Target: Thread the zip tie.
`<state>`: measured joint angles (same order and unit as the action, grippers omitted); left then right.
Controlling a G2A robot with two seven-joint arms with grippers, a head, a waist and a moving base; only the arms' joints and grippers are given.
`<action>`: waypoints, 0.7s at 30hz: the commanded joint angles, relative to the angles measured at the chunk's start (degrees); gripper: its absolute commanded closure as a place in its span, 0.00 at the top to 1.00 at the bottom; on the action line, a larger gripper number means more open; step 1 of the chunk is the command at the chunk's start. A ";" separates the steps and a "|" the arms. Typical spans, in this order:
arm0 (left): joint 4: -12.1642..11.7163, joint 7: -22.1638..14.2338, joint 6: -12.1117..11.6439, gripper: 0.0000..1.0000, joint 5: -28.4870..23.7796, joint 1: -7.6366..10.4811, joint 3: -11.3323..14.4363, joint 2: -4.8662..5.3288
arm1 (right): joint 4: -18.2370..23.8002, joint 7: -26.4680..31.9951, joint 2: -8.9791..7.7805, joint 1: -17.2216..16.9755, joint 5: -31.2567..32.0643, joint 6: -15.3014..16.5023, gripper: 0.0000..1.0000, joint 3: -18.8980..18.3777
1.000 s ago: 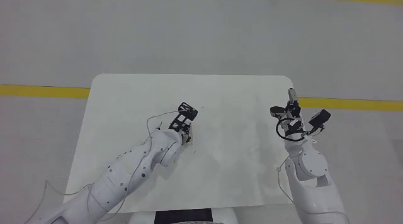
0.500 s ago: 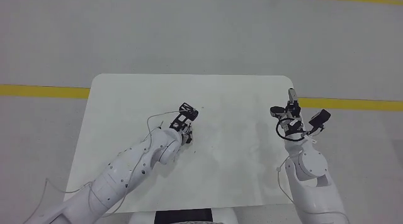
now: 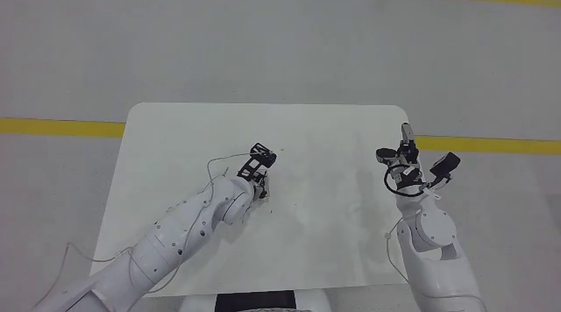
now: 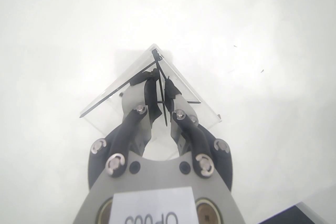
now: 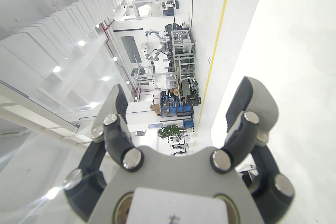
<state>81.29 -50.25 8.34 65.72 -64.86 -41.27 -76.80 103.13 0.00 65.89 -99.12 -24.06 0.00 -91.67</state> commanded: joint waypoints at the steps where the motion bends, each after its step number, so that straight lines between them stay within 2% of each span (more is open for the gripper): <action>1: -0.41 0.07 0.09 0.09 -0.17 0.24 0.18 -0.12 | 0.00 0.00 0.00 0.00 0.00 0.00 1.00 0.00; 7: -1.03 0.26 0.22 0.09 -0.46 0.70 0.52 -0.38 | 0.00 0.00 0.00 0.00 0.00 0.00 1.00 0.00; 16: 0.12 0.29 0.57 0.11 -0.05 0.17 0.17 -0.23 | 0.00 0.00 0.00 0.00 0.00 0.00 1.00 0.00; 21: -0.24 0.08 0.59 0.13 -0.20 0.25 0.10 -0.27 | 0.00 0.00 0.00 0.00 0.00 0.00 1.00 0.00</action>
<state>81.20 -50.17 8.98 65.62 -64.68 -41.19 -77.04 103.13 0.00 65.89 -99.12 -24.06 0.00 -91.67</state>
